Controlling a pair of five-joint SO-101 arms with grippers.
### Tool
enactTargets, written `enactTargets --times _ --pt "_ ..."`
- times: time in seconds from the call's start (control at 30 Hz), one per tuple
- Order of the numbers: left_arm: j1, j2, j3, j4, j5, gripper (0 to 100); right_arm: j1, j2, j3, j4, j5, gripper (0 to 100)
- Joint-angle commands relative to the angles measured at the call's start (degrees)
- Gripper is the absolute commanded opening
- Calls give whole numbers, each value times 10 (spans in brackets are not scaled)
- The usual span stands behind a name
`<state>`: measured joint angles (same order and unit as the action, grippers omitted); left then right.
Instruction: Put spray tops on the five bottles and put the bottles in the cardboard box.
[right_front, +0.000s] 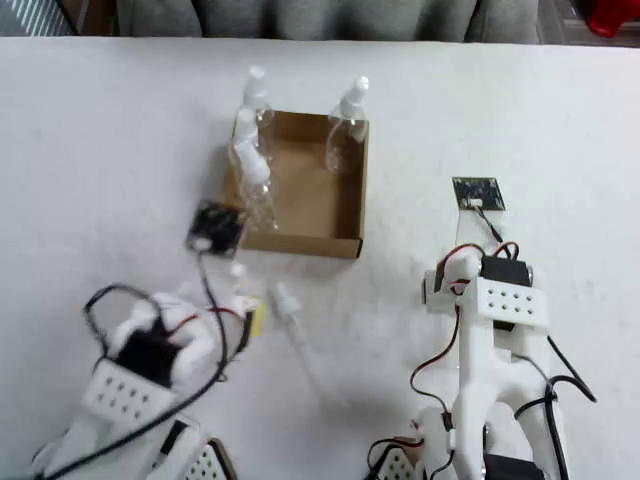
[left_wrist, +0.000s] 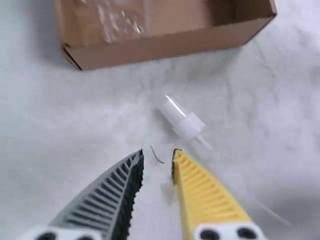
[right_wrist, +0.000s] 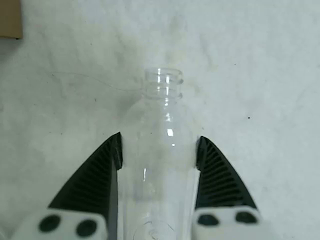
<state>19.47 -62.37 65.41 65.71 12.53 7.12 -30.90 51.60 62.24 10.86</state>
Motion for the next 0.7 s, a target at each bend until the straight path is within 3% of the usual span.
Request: enactTargets --times 0.0,0.13,0.3,0.67 --pt "89 135 -65 -72 100 110 -2 -20 -6 -9 -3 16" --pt "112 220 -63 -156 171 110 0 -20 -4 -7 0 16" --pt "100 293 -63 -223 193 111 0 -24 4 -9 14 16" --pt "58 248 -62 -182 193 111 -2 -21 5 -9 18 16"
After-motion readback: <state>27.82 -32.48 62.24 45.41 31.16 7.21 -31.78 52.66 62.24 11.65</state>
